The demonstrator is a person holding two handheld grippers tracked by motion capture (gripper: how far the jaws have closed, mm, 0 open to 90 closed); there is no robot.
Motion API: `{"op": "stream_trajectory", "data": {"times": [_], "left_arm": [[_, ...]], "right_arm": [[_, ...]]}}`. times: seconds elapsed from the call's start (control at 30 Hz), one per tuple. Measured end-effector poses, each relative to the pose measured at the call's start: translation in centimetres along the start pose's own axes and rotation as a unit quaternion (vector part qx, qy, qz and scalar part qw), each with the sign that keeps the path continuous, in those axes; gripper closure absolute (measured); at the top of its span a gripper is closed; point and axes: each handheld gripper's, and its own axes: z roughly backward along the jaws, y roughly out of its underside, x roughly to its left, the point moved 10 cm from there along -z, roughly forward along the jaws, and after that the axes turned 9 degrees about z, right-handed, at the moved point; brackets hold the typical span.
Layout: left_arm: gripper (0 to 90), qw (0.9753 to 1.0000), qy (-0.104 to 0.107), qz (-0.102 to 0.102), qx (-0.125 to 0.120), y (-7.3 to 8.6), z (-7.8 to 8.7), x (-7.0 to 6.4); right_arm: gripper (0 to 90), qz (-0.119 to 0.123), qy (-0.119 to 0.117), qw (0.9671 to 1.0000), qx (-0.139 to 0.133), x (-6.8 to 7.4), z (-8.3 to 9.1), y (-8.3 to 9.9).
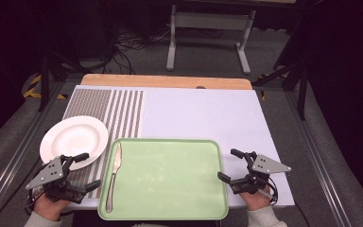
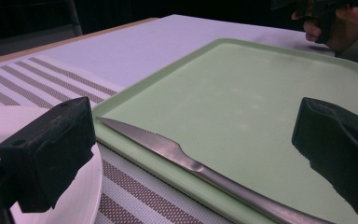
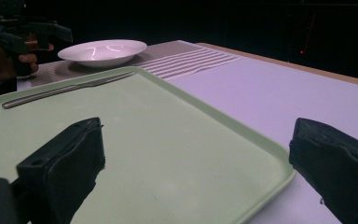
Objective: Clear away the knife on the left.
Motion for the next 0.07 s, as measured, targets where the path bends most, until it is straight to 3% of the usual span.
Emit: {"op": "stream_trajectory", "data": {"times": [0.07], "left_arm": [[0.3, 1.0000, -0.003, -0.001, -0.002, -0.08, 0.00, 0.03]], "right_arm": [[3.8, 0.000, -0.001, 1.0000, 0.000, 0.01, -0.01, 0.00]]}}
